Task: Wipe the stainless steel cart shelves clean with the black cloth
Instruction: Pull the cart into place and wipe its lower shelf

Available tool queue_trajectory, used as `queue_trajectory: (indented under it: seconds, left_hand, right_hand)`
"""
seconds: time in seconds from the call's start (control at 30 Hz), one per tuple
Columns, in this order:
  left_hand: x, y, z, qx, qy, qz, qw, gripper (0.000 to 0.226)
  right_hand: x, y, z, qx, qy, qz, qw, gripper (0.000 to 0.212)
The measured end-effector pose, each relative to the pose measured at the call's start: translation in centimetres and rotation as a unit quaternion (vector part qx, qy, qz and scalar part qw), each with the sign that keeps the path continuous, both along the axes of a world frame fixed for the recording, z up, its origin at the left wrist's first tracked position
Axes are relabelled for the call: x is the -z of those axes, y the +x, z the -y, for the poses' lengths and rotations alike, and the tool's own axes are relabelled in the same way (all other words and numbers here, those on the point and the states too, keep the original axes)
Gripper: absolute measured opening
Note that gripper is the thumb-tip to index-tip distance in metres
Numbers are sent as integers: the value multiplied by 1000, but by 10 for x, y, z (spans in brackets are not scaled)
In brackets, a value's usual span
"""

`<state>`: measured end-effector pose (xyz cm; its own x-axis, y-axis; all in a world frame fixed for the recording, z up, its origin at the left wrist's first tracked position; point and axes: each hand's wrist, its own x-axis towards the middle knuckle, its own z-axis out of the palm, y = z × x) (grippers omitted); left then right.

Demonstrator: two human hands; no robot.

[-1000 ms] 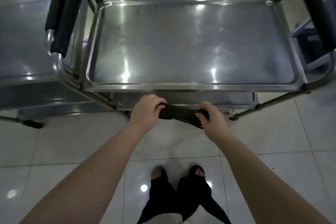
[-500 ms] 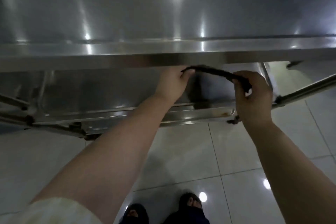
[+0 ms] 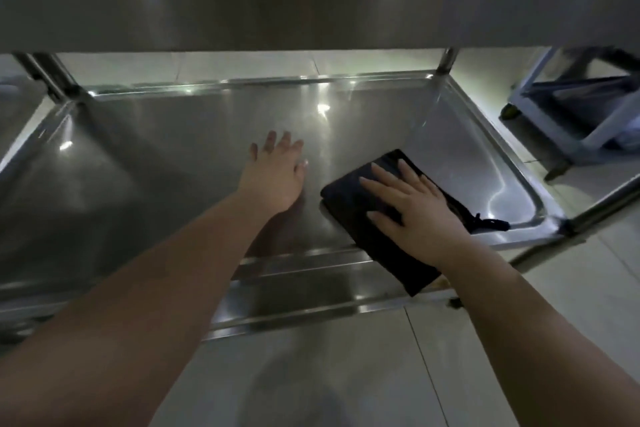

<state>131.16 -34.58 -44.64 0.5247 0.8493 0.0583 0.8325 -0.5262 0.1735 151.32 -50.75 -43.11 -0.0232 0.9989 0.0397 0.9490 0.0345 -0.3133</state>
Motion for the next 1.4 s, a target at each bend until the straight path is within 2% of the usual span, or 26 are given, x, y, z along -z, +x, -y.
queue_trajectory:
  seconds: [0.1,0.2,0.27,0.37,0.47,0.53,0.63,0.7,0.83,1.03,1.1,1.23,1.4]
  left_hand:
    - [11,8,-12,-31,10,-18,999,53]
    - [25,5,-18,-58,-9,-20,998,55]
    - [29,5,-20,-70,-15,-35,997,56]
    - [31,8,-20,-70,-25,-51,996,56]
    - [32,10,-19,-74,-16,-56,996,54]
    - [32,10,-18,-75,-18,-61,995,53]
    - [31,9,-16,-80,-20,-58,995,51]
    - [31,8,-18,-81,-15,-52,995,50]
    - [31,6,-20,-84,-19,-43,995,51]
    - [31,8,-19,-86,-12,-45,995,52]
    - [30,10,-18,-90,-14,-50,995,52]
    - [31,10,-16,-91,-16,-57,994,51]
    - [33,7,-19,-91,-16,-49,994,51]
  right_hand:
    - [18,6,-21,-36,-102,44,993,60]
    - [31,37,-29,-8,-91,29,995,58]
    - [32,75,-34,70,-96,40,992,58]
    - [33,133,-35,212,-119,55,968,59]
    - [36,140,-40,288,-126,68,947,61]
    - [36,103,-56,266,-117,72,954,64]
    - [37,16,-80,132,-84,85,984,67]
    - [37,-26,-86,84,-70,80,991,68]
    - [34,-8,-85,100,-58,54,992,69]
    - [35,131,-35,258,-90,46,961,70]
    - [36,148,-19,281,-112,38,953,69]
    - [37,103,-22,266,-105,48,957,68]
    - [38,-32,-43,103,-79,54,990,68]
